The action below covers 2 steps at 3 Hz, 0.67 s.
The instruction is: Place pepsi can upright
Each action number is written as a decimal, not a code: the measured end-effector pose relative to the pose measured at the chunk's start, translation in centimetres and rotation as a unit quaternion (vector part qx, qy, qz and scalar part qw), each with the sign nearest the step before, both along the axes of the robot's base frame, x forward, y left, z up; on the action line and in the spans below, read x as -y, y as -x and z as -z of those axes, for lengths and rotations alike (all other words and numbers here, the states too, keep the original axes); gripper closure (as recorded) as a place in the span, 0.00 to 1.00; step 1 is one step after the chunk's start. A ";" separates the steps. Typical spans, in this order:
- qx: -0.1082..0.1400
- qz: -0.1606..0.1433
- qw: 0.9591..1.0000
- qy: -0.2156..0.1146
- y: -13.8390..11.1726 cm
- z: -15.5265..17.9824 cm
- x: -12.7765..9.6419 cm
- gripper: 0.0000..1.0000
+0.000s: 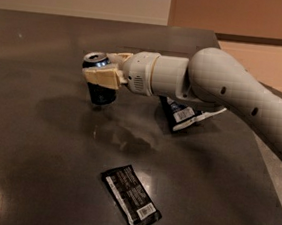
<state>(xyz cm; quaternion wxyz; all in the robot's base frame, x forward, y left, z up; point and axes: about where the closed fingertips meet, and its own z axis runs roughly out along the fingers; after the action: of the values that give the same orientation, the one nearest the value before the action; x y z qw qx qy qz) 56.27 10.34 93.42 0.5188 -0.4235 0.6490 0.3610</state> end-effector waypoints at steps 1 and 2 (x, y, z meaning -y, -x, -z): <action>0.011 -0.009 1.000 -0.026 0.6 0.7 0.1 1.00; 0.029 -0.016 0.999 -0.033 1.0 1.2 0.0 0.82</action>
Offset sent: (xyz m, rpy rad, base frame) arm -0.0123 -0.0045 -0.0181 0.0847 -0.1016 0.0407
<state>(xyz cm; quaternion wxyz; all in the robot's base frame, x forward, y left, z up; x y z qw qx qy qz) 55.31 10.30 92.25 0.5457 -0.4265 0.6142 0.3781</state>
